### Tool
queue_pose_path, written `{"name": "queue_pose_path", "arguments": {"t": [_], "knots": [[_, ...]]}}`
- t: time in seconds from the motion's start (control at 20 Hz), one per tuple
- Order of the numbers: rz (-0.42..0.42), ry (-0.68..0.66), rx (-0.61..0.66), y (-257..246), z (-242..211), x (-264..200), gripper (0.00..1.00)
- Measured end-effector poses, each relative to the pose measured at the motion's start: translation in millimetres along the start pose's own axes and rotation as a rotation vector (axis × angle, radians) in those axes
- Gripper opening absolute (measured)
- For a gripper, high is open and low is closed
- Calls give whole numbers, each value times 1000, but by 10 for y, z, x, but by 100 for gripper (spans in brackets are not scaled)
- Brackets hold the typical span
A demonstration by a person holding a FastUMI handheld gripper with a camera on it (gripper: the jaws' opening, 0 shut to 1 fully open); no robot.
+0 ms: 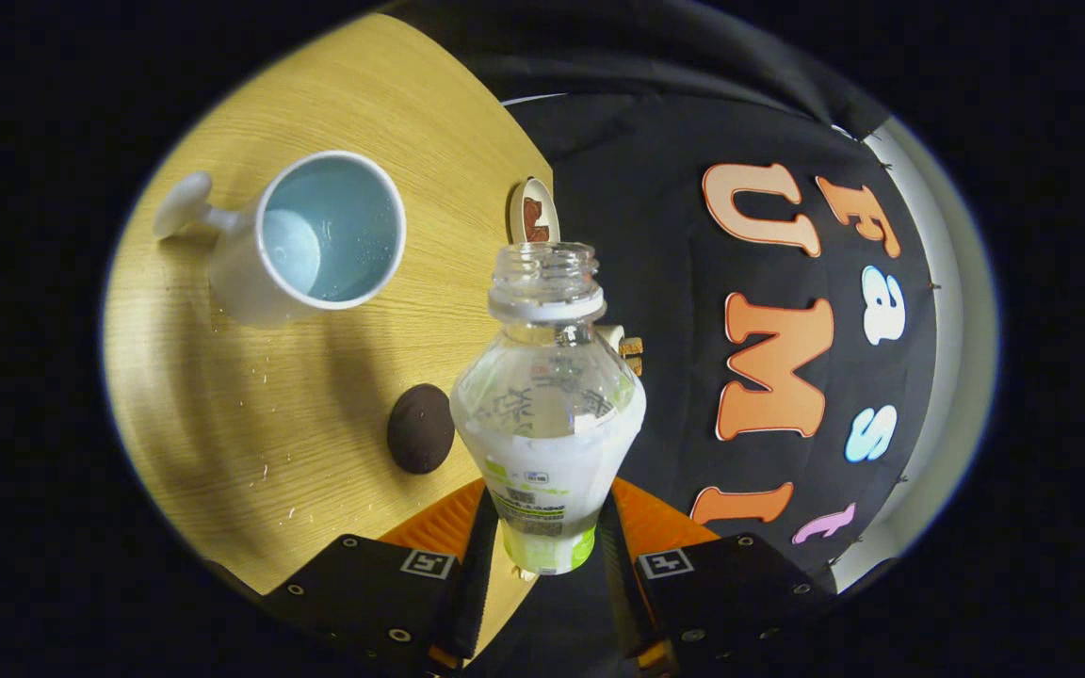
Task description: Take the bottle from table, then pour the juice into the cup, finally place the bottle on the coaster
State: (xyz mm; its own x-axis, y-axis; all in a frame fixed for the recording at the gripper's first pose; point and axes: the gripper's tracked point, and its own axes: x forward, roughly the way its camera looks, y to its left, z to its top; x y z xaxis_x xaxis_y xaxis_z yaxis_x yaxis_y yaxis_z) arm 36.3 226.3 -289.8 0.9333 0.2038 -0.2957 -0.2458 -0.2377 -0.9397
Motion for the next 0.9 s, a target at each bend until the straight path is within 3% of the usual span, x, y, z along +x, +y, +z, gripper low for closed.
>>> {"name": "queue_pose_path", "arguments": {"t": [0.55, 0.9], "knots": [[-28, -65, -217, -95, 58, 88, 56], [-27, -74, -277, -183, 12, 139, 56]]}}
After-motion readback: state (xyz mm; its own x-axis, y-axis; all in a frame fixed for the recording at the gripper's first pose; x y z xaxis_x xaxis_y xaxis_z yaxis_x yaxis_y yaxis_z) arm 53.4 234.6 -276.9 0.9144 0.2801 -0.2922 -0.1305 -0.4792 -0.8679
